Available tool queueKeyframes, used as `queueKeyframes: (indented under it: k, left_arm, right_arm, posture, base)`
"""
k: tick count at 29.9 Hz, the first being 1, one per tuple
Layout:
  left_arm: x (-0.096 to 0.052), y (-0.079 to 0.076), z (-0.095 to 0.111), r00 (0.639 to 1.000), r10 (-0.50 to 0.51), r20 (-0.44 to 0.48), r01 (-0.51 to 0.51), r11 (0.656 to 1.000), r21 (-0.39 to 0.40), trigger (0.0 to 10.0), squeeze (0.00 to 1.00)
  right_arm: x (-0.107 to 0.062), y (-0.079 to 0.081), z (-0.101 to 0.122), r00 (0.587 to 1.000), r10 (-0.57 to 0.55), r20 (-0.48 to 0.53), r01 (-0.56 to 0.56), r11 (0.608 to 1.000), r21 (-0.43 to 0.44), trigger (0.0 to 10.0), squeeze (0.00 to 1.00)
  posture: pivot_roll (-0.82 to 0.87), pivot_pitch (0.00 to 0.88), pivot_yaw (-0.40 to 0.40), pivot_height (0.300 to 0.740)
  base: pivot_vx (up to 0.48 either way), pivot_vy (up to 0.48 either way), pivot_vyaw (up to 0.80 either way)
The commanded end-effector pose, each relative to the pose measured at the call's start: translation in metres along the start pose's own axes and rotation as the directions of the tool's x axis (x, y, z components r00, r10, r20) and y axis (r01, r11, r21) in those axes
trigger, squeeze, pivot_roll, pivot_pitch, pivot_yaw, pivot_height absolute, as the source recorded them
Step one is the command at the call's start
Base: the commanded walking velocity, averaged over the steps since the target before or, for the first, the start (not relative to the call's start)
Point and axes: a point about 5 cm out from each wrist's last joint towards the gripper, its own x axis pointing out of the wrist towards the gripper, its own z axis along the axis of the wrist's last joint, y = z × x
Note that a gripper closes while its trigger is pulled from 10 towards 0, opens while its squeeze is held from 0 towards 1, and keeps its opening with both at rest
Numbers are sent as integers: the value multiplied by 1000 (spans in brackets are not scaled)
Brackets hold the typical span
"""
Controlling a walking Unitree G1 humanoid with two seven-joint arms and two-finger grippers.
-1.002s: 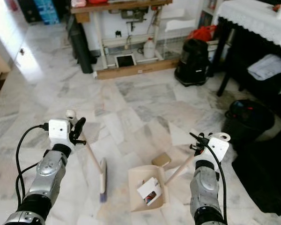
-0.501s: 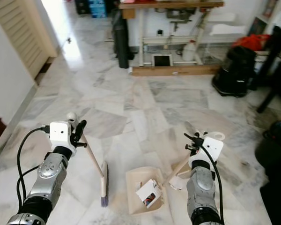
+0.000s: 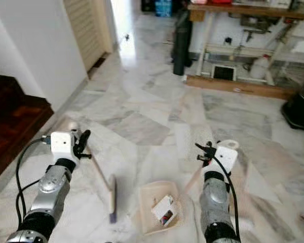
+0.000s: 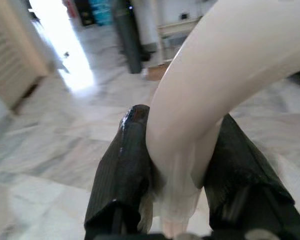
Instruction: Sweep floor
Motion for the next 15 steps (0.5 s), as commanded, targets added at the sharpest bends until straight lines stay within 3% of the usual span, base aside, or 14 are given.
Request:
queueKeyframes:
  k: [1,15]
  left_arm:
    - [4,0,7,1000,-1,30,1,1000,1,10000,0]
    - [1,3,6,1000,2,24,-3,1000,15,10000,0]
  right_arm:
    - [4,2,10,999,-2,45,1,1000,20,10000,0]
    - [4,2,9,999,-3,36,2,1000,21,10000,0]
  posture:
    - [-81,0,27,740]
    - [-75,0,26,740]
  base:
    - [0,0,800]
    - [0,0,800]
